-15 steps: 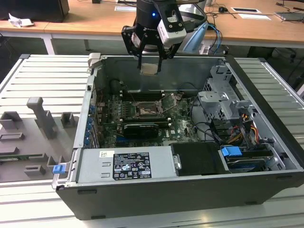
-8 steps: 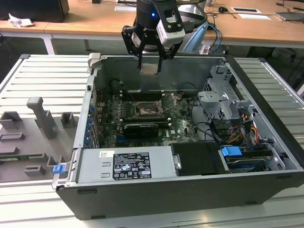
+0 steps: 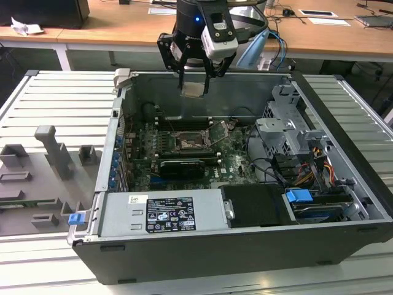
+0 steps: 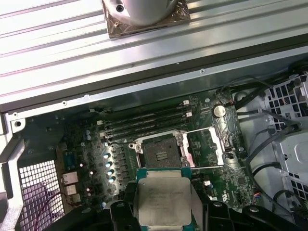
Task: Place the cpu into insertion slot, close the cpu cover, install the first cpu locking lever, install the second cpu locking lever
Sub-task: 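Place the cpu into insertion slot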
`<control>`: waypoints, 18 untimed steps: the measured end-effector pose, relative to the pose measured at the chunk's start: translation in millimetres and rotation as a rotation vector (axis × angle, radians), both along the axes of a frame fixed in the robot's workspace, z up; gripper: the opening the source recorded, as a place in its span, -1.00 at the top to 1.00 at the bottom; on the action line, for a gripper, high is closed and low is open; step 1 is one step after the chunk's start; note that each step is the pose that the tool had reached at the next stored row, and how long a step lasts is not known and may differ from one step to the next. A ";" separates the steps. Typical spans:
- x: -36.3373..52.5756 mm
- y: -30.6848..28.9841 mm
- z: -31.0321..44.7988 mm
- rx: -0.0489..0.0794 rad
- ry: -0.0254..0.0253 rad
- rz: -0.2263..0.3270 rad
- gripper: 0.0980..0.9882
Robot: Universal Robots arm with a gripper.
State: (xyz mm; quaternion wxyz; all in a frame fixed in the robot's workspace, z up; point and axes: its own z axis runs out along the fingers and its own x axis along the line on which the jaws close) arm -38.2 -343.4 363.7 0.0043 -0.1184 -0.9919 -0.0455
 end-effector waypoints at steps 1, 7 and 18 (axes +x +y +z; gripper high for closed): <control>0.0 0.0 0.0 0.000 0.0000 -0.004 0.02; 0.0 0.0 -1.6 0.000 -0.0001 -0.021 0.02; 0.0 0.0 -3.1 -0.001 0.0000 -0.060 0.02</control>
